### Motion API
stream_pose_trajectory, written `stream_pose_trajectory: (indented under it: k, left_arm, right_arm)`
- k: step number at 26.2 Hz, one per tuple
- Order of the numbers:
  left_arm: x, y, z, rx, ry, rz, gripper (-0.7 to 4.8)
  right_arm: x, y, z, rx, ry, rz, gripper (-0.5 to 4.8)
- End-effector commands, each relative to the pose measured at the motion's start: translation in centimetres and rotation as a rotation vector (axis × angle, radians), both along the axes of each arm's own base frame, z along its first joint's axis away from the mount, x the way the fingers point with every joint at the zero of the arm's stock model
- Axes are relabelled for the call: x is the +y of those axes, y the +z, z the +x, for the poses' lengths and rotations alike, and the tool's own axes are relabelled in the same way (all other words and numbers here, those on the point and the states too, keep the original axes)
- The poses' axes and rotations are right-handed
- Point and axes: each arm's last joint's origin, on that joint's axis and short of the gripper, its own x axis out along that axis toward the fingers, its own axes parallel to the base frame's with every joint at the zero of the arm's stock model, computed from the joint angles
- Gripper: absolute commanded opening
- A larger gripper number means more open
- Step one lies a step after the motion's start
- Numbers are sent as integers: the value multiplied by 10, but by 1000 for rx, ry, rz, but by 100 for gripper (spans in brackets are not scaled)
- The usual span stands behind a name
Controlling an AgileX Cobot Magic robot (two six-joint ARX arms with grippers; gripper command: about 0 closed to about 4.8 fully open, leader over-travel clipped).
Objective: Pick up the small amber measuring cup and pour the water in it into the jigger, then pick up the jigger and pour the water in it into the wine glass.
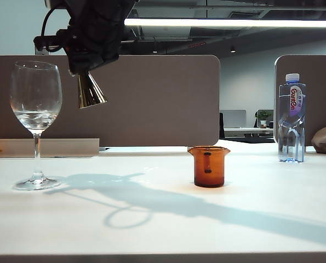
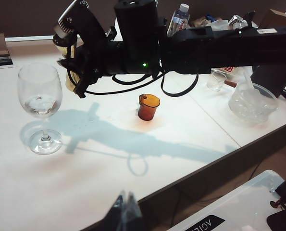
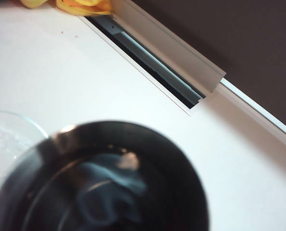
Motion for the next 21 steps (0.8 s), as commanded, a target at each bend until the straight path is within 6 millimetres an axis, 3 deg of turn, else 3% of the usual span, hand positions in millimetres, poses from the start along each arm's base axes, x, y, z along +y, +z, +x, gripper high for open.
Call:
stream_pose_trajectory:
  k: [1, 21]
  left_arm:
    - [0, 0, -1, 3, -3, 0, -2]
    - [0, 0, -1, 3, -3, 0, -2]
  right_arm:
    - [2, 5, 0, -46, 16, -5, 39]
    - [5, 8, 2, -172, 65, -79, 39]
